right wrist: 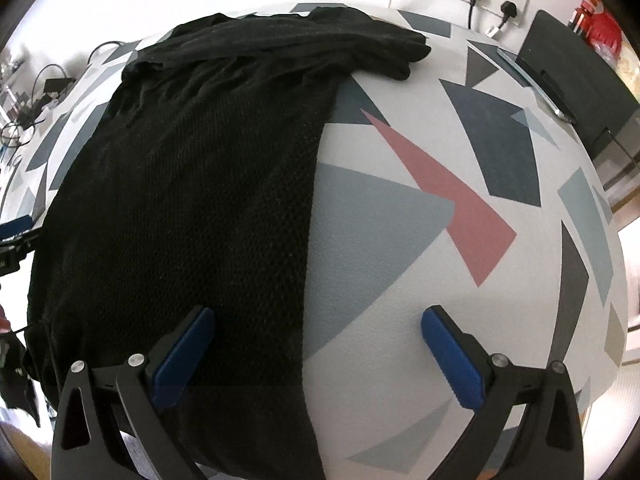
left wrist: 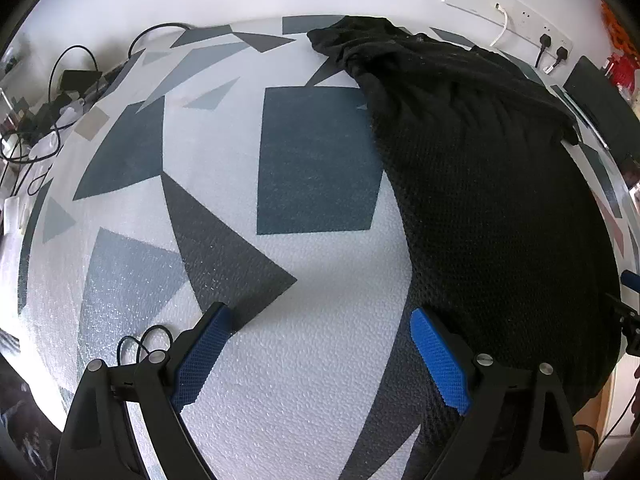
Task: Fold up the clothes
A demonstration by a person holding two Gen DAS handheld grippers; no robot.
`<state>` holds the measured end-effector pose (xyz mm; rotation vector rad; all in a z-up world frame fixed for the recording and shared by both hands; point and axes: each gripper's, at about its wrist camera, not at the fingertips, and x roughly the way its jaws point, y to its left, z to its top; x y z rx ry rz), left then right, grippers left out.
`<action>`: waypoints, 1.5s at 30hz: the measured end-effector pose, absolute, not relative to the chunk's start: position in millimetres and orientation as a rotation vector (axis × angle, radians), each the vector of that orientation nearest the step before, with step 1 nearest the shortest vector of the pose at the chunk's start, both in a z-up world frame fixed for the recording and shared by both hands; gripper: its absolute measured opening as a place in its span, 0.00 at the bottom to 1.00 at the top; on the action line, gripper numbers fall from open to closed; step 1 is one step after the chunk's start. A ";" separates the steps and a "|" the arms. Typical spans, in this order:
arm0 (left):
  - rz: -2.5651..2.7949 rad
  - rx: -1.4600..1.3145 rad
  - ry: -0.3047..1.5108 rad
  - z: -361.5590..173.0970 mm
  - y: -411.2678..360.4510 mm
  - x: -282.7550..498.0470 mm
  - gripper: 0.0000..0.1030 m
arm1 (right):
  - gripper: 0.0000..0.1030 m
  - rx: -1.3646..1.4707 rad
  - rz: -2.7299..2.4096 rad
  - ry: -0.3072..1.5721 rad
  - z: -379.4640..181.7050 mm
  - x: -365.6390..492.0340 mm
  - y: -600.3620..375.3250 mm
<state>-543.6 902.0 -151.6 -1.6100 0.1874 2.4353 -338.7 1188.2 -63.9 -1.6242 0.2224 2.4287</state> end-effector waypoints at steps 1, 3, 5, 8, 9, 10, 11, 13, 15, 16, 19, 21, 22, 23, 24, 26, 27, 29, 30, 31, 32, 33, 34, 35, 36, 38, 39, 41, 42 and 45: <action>2.437 -1.606 0.188 -151.7 901.8 -543.3 0.88 | 1.00 -1.622 2.429 0.223 -64.1 -338.5 1188.2; 2.440 -1.596 0.189 -151.8 901.2 -542.5 0.88 | 1.00 -1.626 2.427 0.223 -64.4 -338.9 1188.6; 2.444 -1.581 0.191 -152.0 900.7 -541.3 0.88 | 1.00 -1.642 2.421 0.223 -64.6 -341.2 1189.7; 2.423 -1.605 0.202 -151.5 900.7 -544.2 0.88 | 1.00 -1.666 2.413 0.222 -64.8 -344.6 1191.4; 2.406 -1.624 0.206 -151.2 900.7 -545.9 0.88 | 1.00 -1.669 2.418 0.244 -63.9 -344.6 1193.6; 2.383 -1.652 0.211 -150.8 900.1 -546.8 0.88 | 1.00 -1.671 2.428 0.275 -62.5 -344.3 1196.4; 2.365 -1.674 0.213 -150.2 899.1 -546.9 0.88 | 0.99 -1.673 2.437 0.307 -61.1 -343.9 1199.3; 2.361 -1.682 0.193 -147.5 893.3 -541.1 0.88 | 0.98 -1.630 2.510 0.444 -53.0 -333.6 1207.5; 2.394 -1.629 0.185 -139.2 885.4 -526.5 0.88 | 0.98 -1.557 2.588 0.533 -42.9 -315.6 1214.1; 2.410 -1.599 0.191 -134.8 882.1 -518.3 0.88 | 0.98 -1.517 2.625 0.572 -37.8 -306.1 1217.3; 2.394 -1.530 0.177 -123.0 876.2 -489.3 0.88 | 0.96 -1.505 2.709 0.549 -31.2 -280.7 1212.2; 2.365 -1.500 0.138 -118.3 875.4 -479.9 0.88 | 0.92 -1.527 2.747 0.506 -30.7 -266.5 1206.5; 2.348 -1.492 0.115 -118.4 874.8 -476.8 0.88 | 0.90 -1.547 2.757 0.482 -31.9 -259.8 1204.7; 2.330 -1.496 0.103 -123.9 872.1 -468.3 0.88 | 0.87 -1.570 2.764 0.457 -33.7 -253.1 1203.5; 2.316 -1.507 0.104 -127.4 874.8 -460.8 0.88 | 0.86 -1.585 2.769 0.439 -35.3 -253.7 1201.1; 2.299 -1.524 0.111 -126.9 888.8 -460.0 0.81 | 0.85 -1.613 2.770 0.424 -40.5 -247.4 1194.9; 2.291 -1.533 0.113 -129.1 893.9 -456.7 0.78 | 0.84 -1.626 2.771 0.418 -43.3 -243.0 1191.9; 2.277 -1.545 0.080 -134.7 900.6 -458.9 0.78 | 0.83 -1.636 2.782 0.421 -47.8 -239.1 1186.4; 2.271 -1.549 0.053 -137.9 903.0 -462.7 0.78 | 0.83 -1.634 2.787 0.416 -50.0 -238.7 1186.2; 2.266 -1.553 0.027 -140.4 905.0 -465.8 0.78 | 0.83 -1.628 2.792 0.400 -50.0 -238.3 1185.7; 2.262 -1.555 0.005 -140.3 906.0 -465.7 0.78 | 0.83 -1.614 2.795 0.374 -48.9 -238.3 1185.1; 2.255 -1.559 -0.017 -138.7 907.2 -462.7 0.77 | 0.83 -1.602 2.795 0.352 -47.7 -239.2 1184.9; 2.247 -1.563 -0.037 -137.3 908.7 -459.9 0.77 | 0.82 -1.592 2.793 0.332 -46.7 -240.4 1184.8; 2.240 -1.565 -0.039 -136.5 911.9 -457.9 0.74 | 0.79 -1.582 2.792 0.312 -45.6 -241.5 1184.7; 2.247 -1.562 -0.019 -136.2 915.5 -455.6 0.71 | 0.77 -1.586 2.791 0.293 -46.7 -243.3 1183.2; 2.271 -1.548 0.030 -137.6 921.1 -452.3 0.61 | 0.73 -1.607 2.789 0.255 -50.8 -247.1 1178.8; 2.282 -1.540 0.055 -138.2 923.8 -450.6 0.61 | 0.72 -1.617 2.788 0.236 -52.9 -249.1 1176.6; 2.301 -1.533 0.076 -138.5 925.5 -448.4 0.51 | 0.71 -1.617 2.792 0.171 -55.7 -250.6 1170.7; 2.309 -1.535 0.070 -138.4 924.1 -448.2 0.45 | 0.71 -1.608 2.793 0.122 -56.3 -249.6 1167.2; 2.296 -1.541 0.010 -137.9 918.9 -448.8 0.05 | 0.52 -1.582 2.774 0.000 -56.9 -247.7 1161.7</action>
